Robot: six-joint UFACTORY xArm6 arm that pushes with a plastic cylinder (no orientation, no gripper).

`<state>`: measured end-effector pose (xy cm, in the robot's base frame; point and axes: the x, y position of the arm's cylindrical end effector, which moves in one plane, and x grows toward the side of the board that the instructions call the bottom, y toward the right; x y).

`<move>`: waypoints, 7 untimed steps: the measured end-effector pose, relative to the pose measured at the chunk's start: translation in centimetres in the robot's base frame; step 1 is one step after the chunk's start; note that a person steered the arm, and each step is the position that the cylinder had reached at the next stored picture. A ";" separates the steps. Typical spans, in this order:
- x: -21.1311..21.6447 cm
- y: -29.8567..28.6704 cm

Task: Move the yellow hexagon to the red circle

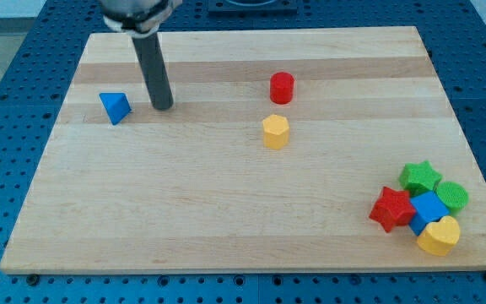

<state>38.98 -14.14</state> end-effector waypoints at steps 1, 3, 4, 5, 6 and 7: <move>1.1 0.0; 7.4 8.3; 8.6 9.6; 14.1 10.0; 13.4 16.2; 13.4 16.5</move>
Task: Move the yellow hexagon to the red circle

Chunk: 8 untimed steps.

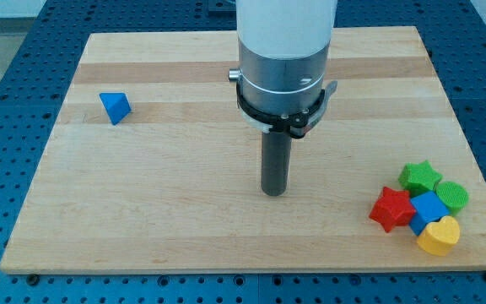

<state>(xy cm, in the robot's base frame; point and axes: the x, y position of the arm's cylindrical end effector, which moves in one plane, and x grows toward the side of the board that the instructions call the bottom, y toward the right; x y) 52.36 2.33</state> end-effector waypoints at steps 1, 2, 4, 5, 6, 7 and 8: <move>-4.0 0.0; -13.7 0.0; -16.5 0.0; -13.9 0.0; -7.6 4.6; -11.5 10.1; -17.3 11.4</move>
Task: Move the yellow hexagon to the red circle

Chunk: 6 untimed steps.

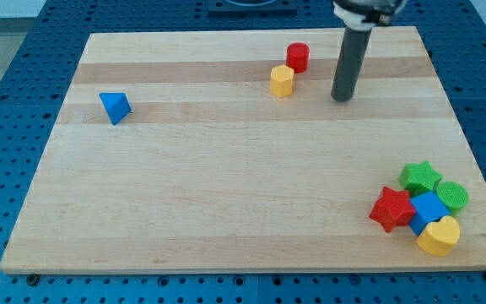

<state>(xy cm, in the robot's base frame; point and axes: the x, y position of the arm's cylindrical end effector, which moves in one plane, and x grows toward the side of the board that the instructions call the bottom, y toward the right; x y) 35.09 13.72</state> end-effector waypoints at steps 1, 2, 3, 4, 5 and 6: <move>-2.3 -0.4; -6.3 -0.9; -6.4 -0.9; -7.0 -1.7; -7.0 -3.2; -7.0 -4.9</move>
